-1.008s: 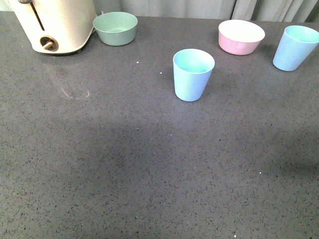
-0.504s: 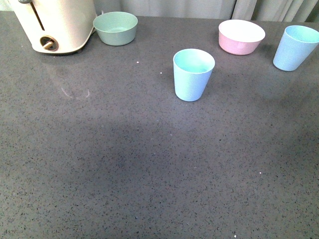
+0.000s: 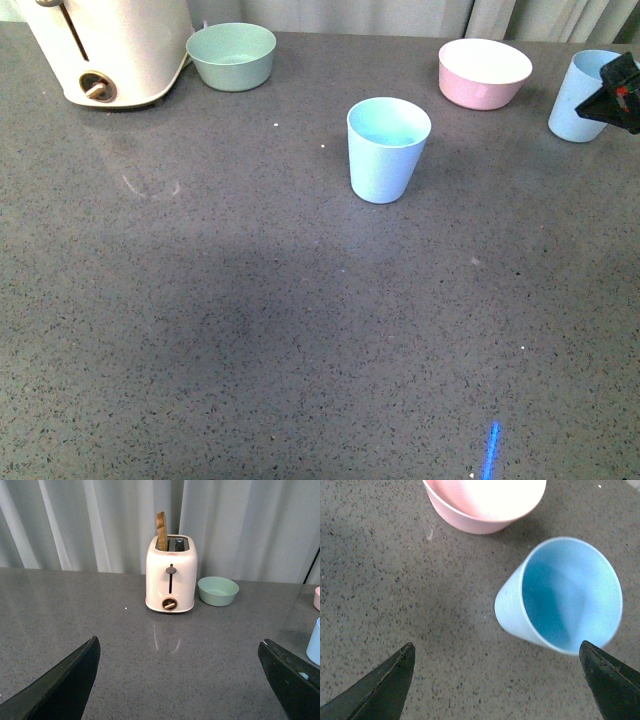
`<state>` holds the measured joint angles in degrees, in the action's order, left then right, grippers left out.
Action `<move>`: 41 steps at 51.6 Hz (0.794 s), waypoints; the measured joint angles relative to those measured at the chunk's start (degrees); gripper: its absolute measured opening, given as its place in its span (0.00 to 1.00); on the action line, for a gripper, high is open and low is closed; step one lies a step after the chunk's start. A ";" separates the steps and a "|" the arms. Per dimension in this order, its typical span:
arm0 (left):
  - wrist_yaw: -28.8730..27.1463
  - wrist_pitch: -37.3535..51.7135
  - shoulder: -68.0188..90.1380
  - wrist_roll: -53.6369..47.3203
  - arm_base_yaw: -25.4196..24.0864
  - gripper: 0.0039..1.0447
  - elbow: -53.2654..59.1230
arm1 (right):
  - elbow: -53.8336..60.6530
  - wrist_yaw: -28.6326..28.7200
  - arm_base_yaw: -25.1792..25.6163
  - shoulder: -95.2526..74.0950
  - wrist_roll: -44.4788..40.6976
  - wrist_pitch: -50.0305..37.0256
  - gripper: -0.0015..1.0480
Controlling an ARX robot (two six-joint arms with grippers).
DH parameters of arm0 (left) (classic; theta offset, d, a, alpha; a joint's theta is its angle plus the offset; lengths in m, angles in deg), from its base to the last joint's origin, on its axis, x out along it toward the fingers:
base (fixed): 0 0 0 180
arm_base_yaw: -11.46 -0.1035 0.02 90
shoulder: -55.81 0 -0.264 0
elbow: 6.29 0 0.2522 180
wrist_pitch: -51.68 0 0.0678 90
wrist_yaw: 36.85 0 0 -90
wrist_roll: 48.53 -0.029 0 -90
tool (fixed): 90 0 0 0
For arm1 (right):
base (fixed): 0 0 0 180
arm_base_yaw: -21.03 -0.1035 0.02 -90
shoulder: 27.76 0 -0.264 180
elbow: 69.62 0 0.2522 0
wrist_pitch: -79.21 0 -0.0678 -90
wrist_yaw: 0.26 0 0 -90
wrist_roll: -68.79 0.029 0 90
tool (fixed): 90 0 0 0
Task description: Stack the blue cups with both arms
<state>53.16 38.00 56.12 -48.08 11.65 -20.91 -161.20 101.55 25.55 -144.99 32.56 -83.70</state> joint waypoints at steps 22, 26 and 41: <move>0.00 0.00 0.00 0.00 0.00 0.92 0.00 | -13.84 -1.29 -1.79 -9.05 -1.38 7.32 0.91; 0.00 0.00 0.00 0.00 0.00 0.92 0.00 | -15.23 -1.22 -1.79 -10.38 -1.36 8.20 0.91; 0.00 0.00 0.00 0.00 0.00 0.92 0.00 | -20.26 -1.77 -2.14 -13.84 -1.29 11.23 0.55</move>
<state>53.16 38.00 56.12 -48.08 11.65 -20.91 -181.46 99.78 23.40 -158.83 31.27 -72.47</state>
